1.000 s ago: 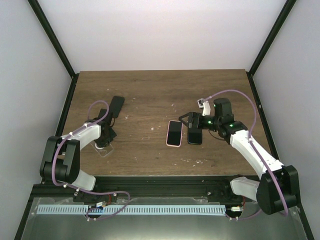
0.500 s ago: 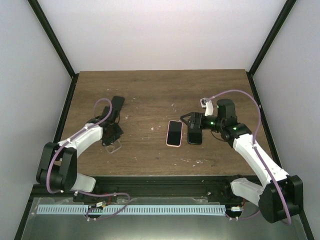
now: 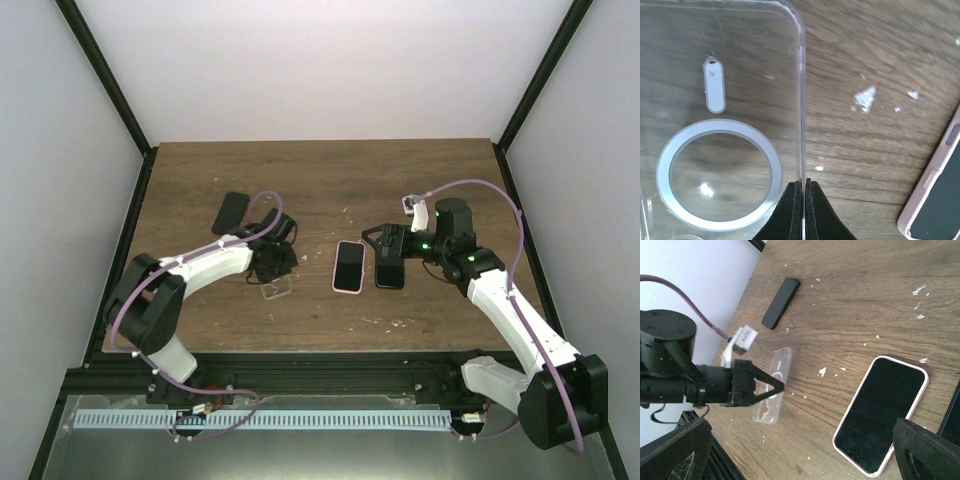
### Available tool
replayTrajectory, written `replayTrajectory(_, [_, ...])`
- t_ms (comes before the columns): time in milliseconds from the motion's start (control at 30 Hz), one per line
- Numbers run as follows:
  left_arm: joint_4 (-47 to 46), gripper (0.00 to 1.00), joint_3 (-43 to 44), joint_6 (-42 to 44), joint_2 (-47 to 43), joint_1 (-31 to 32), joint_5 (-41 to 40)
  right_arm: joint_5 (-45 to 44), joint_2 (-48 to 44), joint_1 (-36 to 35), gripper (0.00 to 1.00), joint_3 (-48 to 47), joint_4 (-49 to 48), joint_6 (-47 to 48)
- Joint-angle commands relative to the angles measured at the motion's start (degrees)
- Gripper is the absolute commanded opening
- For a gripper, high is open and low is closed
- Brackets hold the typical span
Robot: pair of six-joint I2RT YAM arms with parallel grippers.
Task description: Put the phone into the phone case
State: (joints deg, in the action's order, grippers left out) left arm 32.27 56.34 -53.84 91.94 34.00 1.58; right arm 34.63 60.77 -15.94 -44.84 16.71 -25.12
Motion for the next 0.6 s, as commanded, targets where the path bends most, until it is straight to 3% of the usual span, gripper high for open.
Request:
replayTrajectory(0, [-3.25, 0.0, 5.1, 1.02, 5.09, 4.72, 0.09, -1.05, -1.61, 0.25, 1.0, -0.5, 0.1, -0.22])
replayTrajectory(233, [-3.82, 0.01, 8.6, 1.89, 10.9, 7.79, 1.04, -2.16, -2.38, 0.24, 1.0, 0.03, -0.48, 0.1])
replayTrajectory(400, [-5.02, 0.26, 8.38, 3.13, 9.97, 7.9, 1.82, -2.3, -1.18, 0.23, 1.0, -0.63, 0.44, 0.1])
replayTrajectory(467, [-4.62, 0.42, 8.48, 4.27, 8.96, 7.85, 1.1, -2.09, -0.78, 0.26, 1.0, -0.46, 0.35, -0.08])
replayTrajectory(567, [-3.05, 0.57, 9.25, 6.33, 7.04, 7.61, -1.45, -1.88, -0.91, 0.24, 1.0, -0.23, 0.16, -0.34])
